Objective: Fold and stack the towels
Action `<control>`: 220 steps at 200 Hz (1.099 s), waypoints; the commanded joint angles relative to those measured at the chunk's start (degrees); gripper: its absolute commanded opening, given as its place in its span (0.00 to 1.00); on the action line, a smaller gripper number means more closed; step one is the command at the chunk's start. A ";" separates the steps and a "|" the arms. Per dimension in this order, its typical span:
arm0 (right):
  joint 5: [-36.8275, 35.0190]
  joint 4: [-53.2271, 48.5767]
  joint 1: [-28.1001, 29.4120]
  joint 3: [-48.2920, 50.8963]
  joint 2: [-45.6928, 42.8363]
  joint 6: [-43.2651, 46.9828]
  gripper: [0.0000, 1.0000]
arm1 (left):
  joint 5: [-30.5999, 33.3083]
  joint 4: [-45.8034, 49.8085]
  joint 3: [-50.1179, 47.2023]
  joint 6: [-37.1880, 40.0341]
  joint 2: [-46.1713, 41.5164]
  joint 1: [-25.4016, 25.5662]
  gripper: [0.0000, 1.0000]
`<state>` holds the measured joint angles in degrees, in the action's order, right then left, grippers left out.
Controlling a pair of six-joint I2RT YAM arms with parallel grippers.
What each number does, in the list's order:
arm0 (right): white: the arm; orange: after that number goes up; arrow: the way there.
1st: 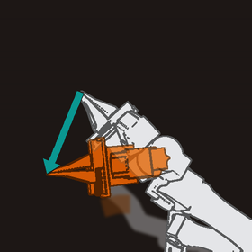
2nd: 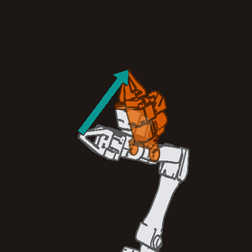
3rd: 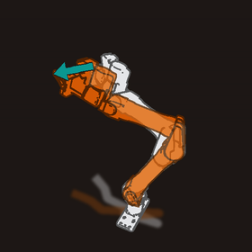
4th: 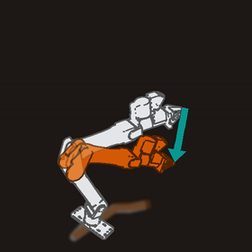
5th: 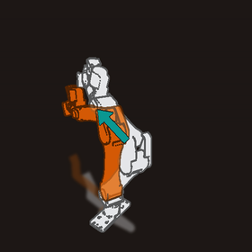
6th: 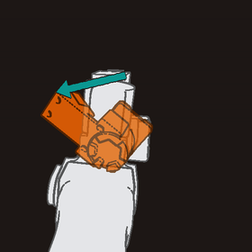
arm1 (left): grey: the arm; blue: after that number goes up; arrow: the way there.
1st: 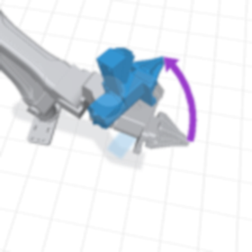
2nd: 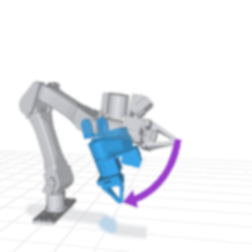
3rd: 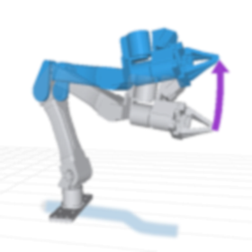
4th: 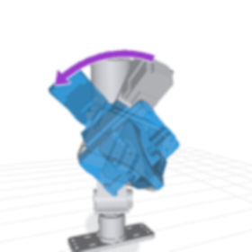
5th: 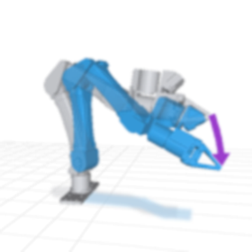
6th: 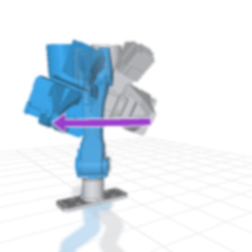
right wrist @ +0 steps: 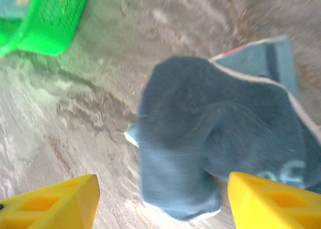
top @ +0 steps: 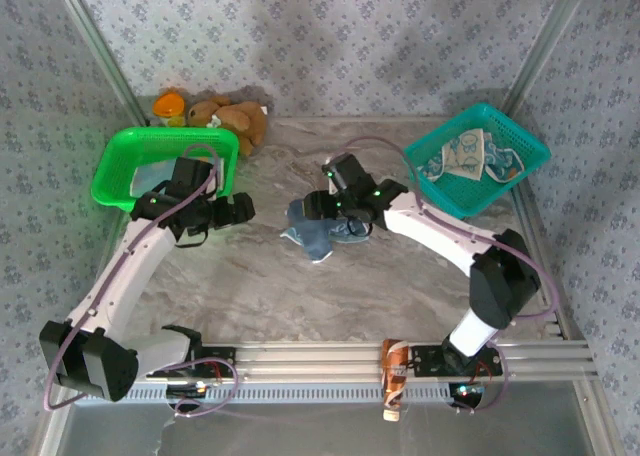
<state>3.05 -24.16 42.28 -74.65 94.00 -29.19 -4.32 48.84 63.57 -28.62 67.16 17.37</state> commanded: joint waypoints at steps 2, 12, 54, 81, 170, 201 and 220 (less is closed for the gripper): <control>1.07 0.15 -0.29 0.21 -0.51 -1.08 0.70 | -1.84 -2.54 -1.45 -1.68 0.22 2.03 0.99; 0.79 -0.77 -0.73 1.04 -1.01 -0.38 0.70 | -1.99 -3.37 -2.40 -2.11 0.67 3.02 0.99; 0.36 -1.57 -5.78 8.70 -3.53 1.71 0.59 | -3.17 -8.05 -6.20 -3.86 4.18 8.73 0.92; 1.11 -0.19 -9.88 14.14 -3.65 2.81 0.49 | -2.79 -12.15 -7.92 -5.46 8.51 13.72 0.85; 5.69 7.35 -16.12 18.51 4.05 4.61 0.42 | -7.50 -22.74 -4.20 -9.67 24.34 20.13 0.62; 6.55 9.10 -16.14 18.91 5.62 4.34 0.34 | -8.68 -26.10 -3.28 -10.69 28.42 20.54 0.54; 7.09 9.26 -16.01 18.77 5.54 4.21 0.21 | -8.78 -27.64 -2.56 -10.91 29.80 20.74 0.48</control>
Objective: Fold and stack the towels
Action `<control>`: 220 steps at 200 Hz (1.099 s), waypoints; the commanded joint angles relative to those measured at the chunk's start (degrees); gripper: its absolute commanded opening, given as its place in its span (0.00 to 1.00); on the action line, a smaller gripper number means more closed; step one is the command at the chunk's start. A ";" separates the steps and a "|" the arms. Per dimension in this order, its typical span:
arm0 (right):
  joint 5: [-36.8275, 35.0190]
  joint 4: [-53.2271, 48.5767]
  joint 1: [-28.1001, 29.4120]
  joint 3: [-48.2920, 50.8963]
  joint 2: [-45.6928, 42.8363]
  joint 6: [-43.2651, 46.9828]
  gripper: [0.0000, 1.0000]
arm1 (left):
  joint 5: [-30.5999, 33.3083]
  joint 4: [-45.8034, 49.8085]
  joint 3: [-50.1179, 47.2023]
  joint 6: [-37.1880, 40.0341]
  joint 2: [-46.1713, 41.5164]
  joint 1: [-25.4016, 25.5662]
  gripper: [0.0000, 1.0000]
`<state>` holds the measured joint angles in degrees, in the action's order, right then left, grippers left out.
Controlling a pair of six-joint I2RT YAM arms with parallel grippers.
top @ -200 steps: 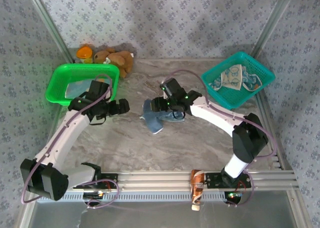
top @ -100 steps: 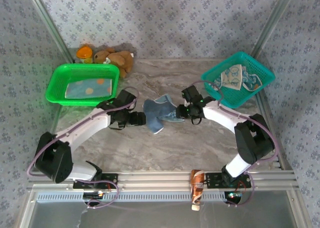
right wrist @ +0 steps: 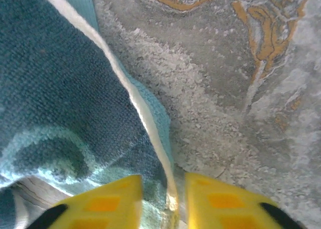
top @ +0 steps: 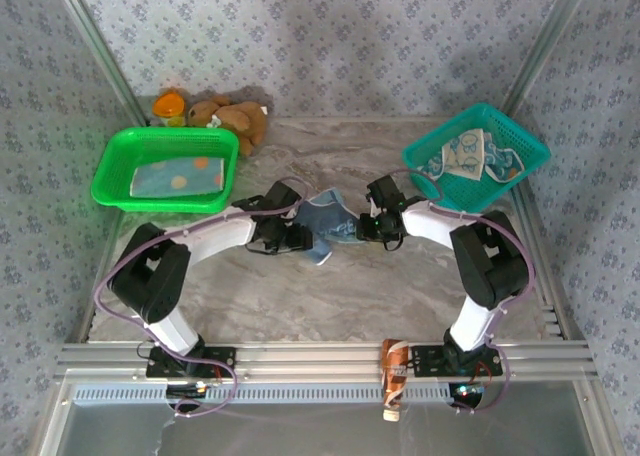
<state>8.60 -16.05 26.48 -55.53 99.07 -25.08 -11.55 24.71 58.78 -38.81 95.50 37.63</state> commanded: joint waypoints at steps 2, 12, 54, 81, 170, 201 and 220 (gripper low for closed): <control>1.51 1.12 -0.20 -0.37 0.44 0.05 0.20 | -1.54 -3.59 2.37 -0.67 1.62 0.46 0.47; 1.12 1.06 -0.11 -0.58 0.10 0.18 0.11 | -1.37 -3.87 2.97 -0.58 1.94 0.43 0.43; -0.74 -0.42 -0.05 -0.99 -1.62 0.72 0.00 | -0.49 -5.60 4.66 -0.64 3.25 0.43 0.19; -1.35 -2.65 -0.17 -1.75 -3.65 1.28 0.00 | 2.11 -2.92 5.64 0.62 2.42 0.32 0.00; -3.48 -14.08 -4.67 -13.83 -20.24 6.66 0.00 | 10.76 24.14 21.82 13.62 -13.98 -11.68 0.00; -2.91 -15.91 -4.69 -17.82 -22.92 6.95 0.00 | 10.17 27.51 23.88 15.76 -17.06 -15.00 0.00; -2.77 -15.91 -4.76 -18.10 -24.05 6.43 0.00 | 10.79 27.43 21.19 16.04 -18.40 -15.21 0.00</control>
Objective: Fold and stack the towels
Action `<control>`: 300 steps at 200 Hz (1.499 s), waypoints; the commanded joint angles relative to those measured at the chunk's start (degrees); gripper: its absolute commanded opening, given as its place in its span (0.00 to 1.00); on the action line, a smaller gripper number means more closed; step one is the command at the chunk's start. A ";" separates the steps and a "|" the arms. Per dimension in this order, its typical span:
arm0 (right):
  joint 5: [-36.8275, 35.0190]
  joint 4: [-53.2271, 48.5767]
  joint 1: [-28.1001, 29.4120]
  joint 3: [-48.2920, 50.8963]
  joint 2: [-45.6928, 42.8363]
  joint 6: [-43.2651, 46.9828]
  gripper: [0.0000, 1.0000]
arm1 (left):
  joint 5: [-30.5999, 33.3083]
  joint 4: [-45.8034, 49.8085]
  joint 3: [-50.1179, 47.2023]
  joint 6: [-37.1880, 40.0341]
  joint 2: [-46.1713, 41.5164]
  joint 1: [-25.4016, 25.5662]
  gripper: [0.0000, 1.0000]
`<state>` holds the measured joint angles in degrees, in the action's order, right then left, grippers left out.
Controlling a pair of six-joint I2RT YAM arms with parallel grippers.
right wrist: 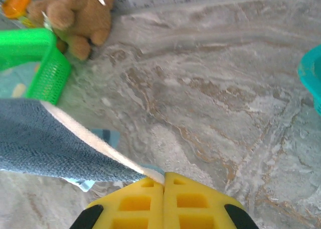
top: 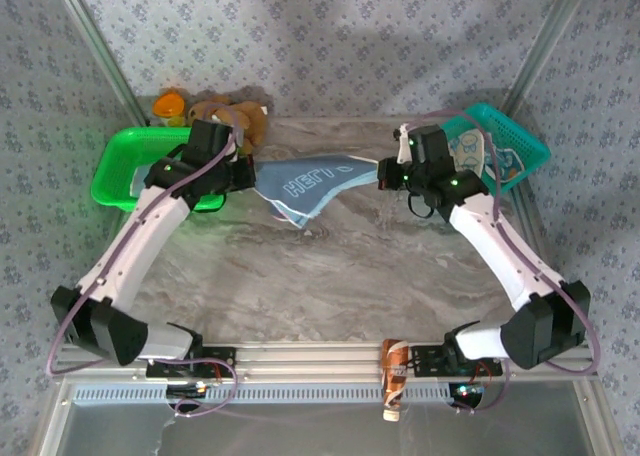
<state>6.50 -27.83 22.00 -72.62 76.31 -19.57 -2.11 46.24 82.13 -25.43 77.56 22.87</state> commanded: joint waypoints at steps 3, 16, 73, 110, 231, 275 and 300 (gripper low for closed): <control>-0.70 -4.01 -0.24 -0.85 -1.38 0.86 0.00 | 1.18 5.55 -2.80 2.52 -0.67 -0.56 0.00; -0.53 -2.97 -0.27 -0.04 -1.50 0.88 0.00 | -0.06 4.34 -4.76 1.95 -1.11 -0.61 0.00; 0.88 -4.75 0.92 -2.12 -1.37 0.15 0.00 | -3.64 4.39 -5.26 -1.29 -1.76 0.91 0.00; 2.30 -6.34 1.18 -2.66 -5.18 -0.09 0.00 | -0.41 7.00 -3.07 1.05 -3.88 0.71 0.00; 10.21 1.98 8.48 13.50 -6.22 -14.88 0.00 | -1.57 14.03 29.23 12.41 30.09 0.27 0.08; 8.71 8.34 2.36 20.74 -0.14 -17.95 0.00 | -2.88 12.80 30.70 10.57 38.08 0.72 0.52; 7.55 10.37 1.03 23.10 1.26 -17.70 0.00 | -3.91 8.14 20.81 6.51 32.41 1.11 0.59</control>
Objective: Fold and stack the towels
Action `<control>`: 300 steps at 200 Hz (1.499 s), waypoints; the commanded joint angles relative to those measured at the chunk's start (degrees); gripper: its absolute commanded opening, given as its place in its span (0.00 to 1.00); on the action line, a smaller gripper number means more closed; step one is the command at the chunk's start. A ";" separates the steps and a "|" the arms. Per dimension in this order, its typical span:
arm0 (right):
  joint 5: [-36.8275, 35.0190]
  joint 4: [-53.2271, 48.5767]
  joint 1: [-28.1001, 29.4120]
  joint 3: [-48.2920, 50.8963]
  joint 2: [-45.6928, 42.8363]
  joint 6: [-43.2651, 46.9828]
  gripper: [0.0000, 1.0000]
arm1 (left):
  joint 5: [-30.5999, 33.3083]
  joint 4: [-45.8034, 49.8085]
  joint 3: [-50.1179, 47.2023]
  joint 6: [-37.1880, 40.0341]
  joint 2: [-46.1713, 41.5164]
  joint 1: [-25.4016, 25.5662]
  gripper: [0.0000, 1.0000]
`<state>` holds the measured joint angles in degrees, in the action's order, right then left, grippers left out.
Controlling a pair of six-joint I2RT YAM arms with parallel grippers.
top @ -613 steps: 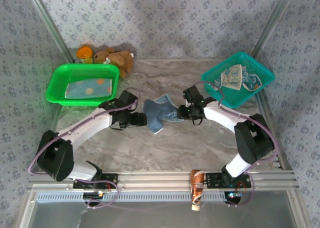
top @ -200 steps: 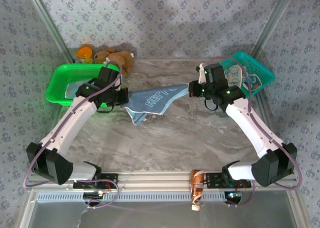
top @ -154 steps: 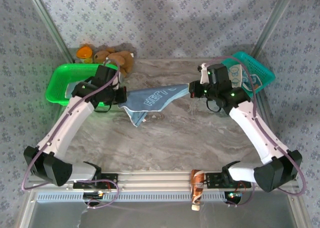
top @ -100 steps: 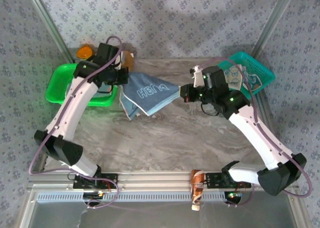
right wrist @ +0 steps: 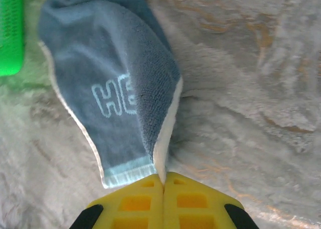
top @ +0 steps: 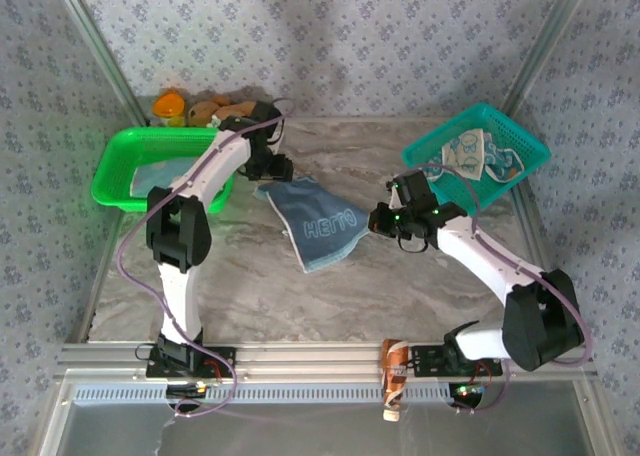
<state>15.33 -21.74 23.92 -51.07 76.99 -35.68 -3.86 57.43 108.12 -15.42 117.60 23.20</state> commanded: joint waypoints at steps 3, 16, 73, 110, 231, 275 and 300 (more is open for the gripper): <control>-1.13 4.50 -1.05 1.75 0.68 -1.55 0.00 | -2.43 -3.67 -6.69 -4.22 -8.48 0.91 0.59; -0.99 5.35 -1.23 2.57 1.12 -1.35 0.00 | -3.24 -7.51 -14.30 -8.72 -12.75 1.91 0.59; -1.17 9.76 -1.08 6.35 1.65 -1.67 0.00 | 1.26 -23.85 -41.78 -31.06 -26.11 13.72 0.55; -0.13 10.44 -1.18 7.08 1.53 -0.88 0.00 | 7.51 -26.67 -46.82 -40.68 -25.63 22.40 0.50; 4.14 9.97 -2.54 8.00 0.79 3.00 0.00 | 11.31 -32.91 -50.36 -52.70 -16.84 30.59 0.40; 4.11 9.75 -2.69 8.00 0.70 2.99 0.00 | 11.14 -34.58 -51.38 -52.84 -15.19 31.00 0.27; 4.40 9.68 -2.90 7.91 0.96 3.08 0.00 | 11.76 -34.86 -53.01 -53.08 -15.96 31.12 0.00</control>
<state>18.52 -11.60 21.54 -43.31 78.13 -33.61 7.86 26.39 57.34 -67.40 99.72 53.76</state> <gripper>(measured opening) 0.062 0.155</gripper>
